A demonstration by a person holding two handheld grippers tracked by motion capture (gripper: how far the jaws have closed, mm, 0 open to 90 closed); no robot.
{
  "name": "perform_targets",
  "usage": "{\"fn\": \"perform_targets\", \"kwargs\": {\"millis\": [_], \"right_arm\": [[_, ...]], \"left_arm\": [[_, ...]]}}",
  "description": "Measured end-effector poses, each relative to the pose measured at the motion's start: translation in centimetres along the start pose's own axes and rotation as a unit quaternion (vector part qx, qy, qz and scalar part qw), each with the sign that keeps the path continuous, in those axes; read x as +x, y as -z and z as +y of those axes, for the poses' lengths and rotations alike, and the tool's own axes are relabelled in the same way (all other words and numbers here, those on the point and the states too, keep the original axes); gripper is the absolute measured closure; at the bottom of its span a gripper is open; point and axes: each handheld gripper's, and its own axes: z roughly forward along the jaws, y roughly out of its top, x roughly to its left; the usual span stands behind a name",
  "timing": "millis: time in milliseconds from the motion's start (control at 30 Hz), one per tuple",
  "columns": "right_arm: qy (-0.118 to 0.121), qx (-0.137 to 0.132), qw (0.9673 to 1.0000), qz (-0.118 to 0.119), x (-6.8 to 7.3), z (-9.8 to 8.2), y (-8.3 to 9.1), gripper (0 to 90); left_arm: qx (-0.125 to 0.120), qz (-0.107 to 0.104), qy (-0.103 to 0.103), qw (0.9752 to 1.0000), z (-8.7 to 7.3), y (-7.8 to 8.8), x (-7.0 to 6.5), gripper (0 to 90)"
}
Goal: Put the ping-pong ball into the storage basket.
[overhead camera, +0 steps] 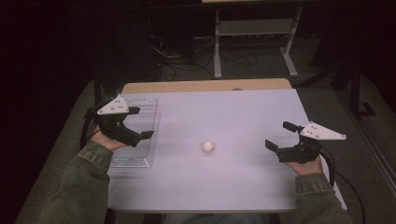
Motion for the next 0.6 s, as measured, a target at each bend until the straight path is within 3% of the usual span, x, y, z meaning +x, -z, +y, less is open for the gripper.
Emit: {"fn": "perform_targets", "kwargs": {"millis": [600], "right_arm": [[0.009, 0.014, 0.9998, 0.005, 0.3, -0.1, -0.4, 0.0]], "left_arm": [[0.03, -0.021, -0.024, 0.999, 2.4, -2.2, -0.2, 0.0]]}}
